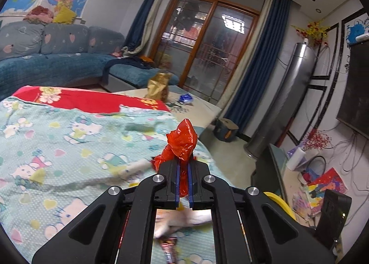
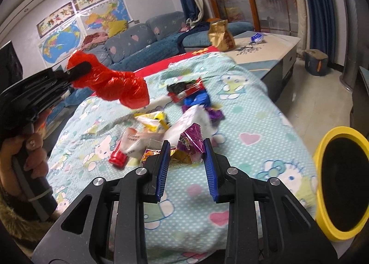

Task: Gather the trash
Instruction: 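Grasp the purple candy wrapper with the right tool, then carry the red bag and purple wrapper over the yellow bin and release both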

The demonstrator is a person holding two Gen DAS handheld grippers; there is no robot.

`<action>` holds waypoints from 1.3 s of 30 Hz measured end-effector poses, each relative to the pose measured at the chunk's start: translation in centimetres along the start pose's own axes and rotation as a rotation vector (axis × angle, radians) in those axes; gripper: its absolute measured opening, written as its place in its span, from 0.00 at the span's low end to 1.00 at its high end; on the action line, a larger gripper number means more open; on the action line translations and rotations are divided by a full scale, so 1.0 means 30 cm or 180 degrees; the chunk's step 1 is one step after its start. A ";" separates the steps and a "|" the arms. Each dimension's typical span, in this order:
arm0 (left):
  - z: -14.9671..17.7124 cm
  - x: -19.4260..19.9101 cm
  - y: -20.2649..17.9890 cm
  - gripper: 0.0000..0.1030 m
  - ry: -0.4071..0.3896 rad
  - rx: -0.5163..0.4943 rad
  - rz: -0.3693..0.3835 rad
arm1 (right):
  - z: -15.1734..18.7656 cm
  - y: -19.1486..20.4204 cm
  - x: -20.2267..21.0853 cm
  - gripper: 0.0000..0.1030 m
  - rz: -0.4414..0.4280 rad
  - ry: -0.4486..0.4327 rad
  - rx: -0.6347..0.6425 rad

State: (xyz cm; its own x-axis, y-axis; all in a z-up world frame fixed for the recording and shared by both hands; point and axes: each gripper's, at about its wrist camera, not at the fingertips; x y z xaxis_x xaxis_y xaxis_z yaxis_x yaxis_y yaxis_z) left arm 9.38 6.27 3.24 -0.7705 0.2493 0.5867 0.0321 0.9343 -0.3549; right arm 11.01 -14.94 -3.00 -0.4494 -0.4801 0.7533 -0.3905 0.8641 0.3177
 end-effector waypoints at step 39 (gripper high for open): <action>0.084 -0.156 -0.377 0.05 0.0436 -0.0643 0.0700 | 0.034 -0.446 0.248 0.23 0.0888 -0.0456 -0.0781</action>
State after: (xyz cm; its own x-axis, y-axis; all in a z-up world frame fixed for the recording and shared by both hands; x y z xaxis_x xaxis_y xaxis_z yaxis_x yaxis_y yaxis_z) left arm 11.01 -6.11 2.67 -0.6388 0.4698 0.6093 0.3244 0.8826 -0.3403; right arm 12.07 -30.23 -2.24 -0.6253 -0.2231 0.7478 -0.0418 0.9665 0.2534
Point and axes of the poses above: each gripper's, at about its wrist camera, not at the fingertips, and x roughly against the way its jaws point, y to its left, z to its underside, and after that the axes turned 15 degrees about y, right-handed
